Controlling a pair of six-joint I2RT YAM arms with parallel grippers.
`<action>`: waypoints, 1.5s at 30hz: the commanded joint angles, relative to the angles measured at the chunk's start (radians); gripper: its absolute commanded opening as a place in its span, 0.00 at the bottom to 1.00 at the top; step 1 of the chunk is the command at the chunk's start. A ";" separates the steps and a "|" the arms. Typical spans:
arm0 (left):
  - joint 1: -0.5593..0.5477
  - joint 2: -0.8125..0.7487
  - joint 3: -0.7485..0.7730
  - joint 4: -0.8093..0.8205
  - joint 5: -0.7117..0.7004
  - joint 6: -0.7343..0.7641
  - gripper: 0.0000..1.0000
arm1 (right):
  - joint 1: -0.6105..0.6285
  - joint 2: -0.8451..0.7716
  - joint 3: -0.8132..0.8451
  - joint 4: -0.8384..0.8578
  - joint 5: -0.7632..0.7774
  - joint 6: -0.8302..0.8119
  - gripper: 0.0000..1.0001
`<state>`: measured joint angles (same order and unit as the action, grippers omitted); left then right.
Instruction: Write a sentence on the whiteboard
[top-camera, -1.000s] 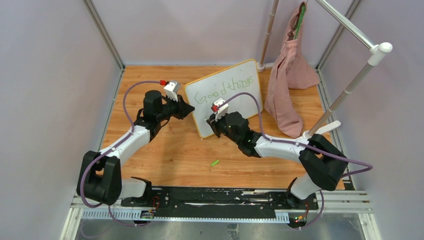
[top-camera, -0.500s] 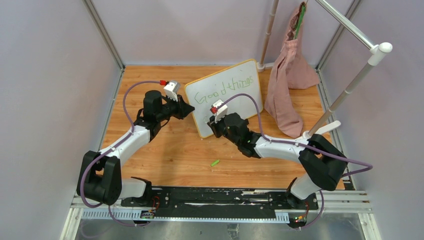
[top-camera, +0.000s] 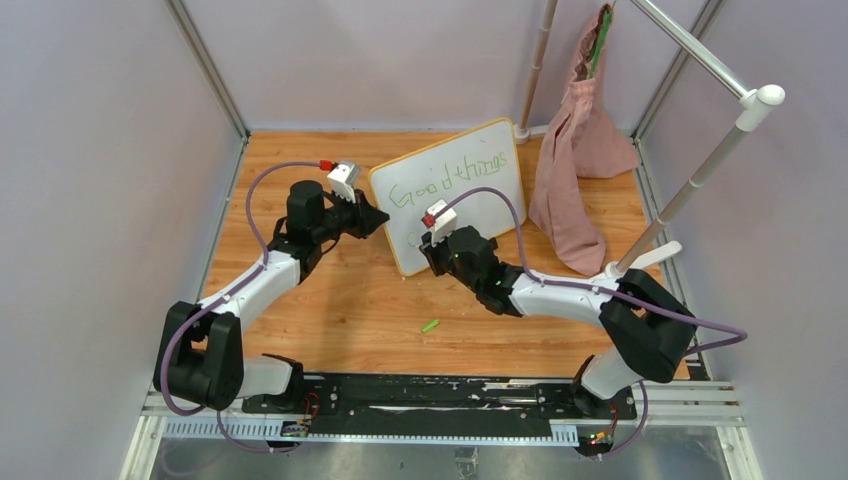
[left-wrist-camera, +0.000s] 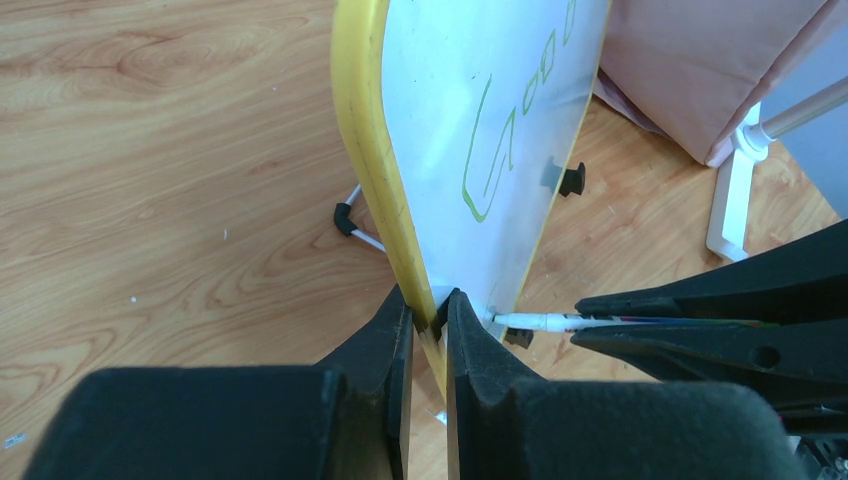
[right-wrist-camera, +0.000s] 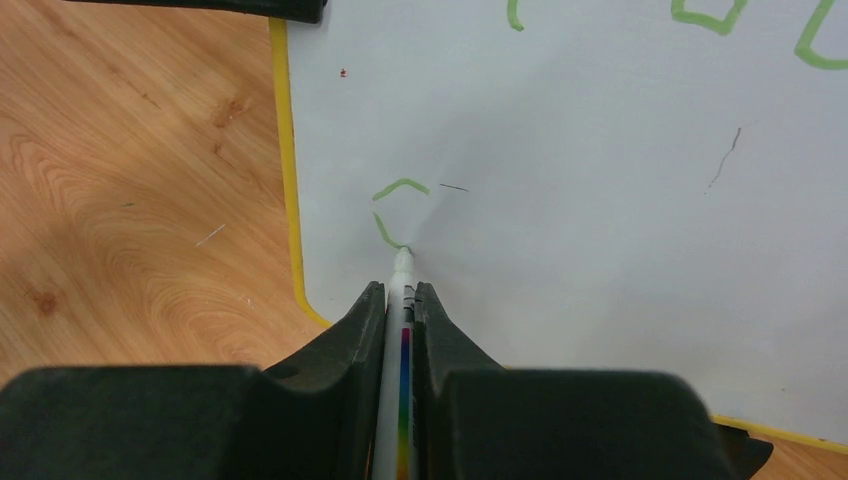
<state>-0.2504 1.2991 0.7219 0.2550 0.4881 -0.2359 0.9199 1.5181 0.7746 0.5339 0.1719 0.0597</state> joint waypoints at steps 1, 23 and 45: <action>0.005 -0.003 0.002 -0.050 -0.102 0.095 0.00 | -0.027 -0.028 -0.013 -0.011 0.067 -0.002 0.00; 0.003 -0.009 -0.001 -0.051 -0.102 0.095 0.00 | -0.059 -0.122 -0.066 0.058 -0.017 0.033 0.00; 0.003 -0.006 0.001 -0.051 -0.100 0.093 0.00 | -0.084 -0.049 -0.028 0.107 -0.070 0.087 0.00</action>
<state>-0.2512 1.2964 0.7219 0.2512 0.4881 -0.2359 0.8463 1.4582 0.7242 0.6098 0.0978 0.1268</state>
